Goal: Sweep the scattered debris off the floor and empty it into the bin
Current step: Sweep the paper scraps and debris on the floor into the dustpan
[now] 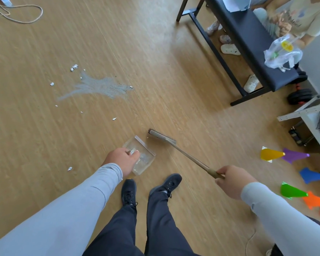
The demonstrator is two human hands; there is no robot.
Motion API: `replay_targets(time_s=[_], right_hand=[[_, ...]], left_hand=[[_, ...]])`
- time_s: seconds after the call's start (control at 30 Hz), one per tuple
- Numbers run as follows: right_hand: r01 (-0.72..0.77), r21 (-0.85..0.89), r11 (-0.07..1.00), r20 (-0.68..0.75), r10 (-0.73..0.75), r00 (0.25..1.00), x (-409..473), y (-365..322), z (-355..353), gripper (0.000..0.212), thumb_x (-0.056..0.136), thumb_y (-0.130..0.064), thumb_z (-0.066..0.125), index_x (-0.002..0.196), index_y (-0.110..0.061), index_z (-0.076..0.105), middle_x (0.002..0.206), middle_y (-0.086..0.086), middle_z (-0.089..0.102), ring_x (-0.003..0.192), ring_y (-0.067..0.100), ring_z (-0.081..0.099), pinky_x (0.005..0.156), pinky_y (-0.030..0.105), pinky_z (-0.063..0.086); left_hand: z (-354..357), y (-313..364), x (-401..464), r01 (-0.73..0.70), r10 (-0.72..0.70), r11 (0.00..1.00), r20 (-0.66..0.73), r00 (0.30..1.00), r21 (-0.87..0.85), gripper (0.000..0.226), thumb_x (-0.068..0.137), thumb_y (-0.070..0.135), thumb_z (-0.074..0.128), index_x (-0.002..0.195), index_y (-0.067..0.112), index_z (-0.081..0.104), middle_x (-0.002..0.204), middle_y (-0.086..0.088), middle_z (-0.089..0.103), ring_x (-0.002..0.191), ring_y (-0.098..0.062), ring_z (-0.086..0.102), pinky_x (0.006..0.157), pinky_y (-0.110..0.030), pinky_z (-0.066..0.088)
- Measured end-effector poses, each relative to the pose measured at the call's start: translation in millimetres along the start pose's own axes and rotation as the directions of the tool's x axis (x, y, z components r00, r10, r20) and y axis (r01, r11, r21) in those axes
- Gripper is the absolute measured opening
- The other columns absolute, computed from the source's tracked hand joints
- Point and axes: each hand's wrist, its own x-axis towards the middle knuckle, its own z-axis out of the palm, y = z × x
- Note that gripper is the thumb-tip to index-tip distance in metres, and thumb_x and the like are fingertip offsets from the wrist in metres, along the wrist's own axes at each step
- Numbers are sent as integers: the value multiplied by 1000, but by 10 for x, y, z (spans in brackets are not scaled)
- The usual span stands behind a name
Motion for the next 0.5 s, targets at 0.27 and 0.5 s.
replay_targets(time_s=[0.27,0.5], right_hand=[[-53,49,997,41,51,998,4,0,190,37,99,-34,52,136,-33,54,96,-5,62,83,18,61,72,29,50],[-68,128,989,32,64,997,71,-180,203,38,98,-30,51,136,-31,58,100,-2,64,83,19,64,69,29,50]], left_hand=[[-10,7,13,9,-9,1000,-3,1000,1,42,85,46,55,81,5,65,67,-5,60,60,-26,53,56,-30,44],[5,2,16,3,-3,1000,7,1000,4,35,86,47,55,77,14,65,75,-6,66,65,-24,60,54,-29,42]])
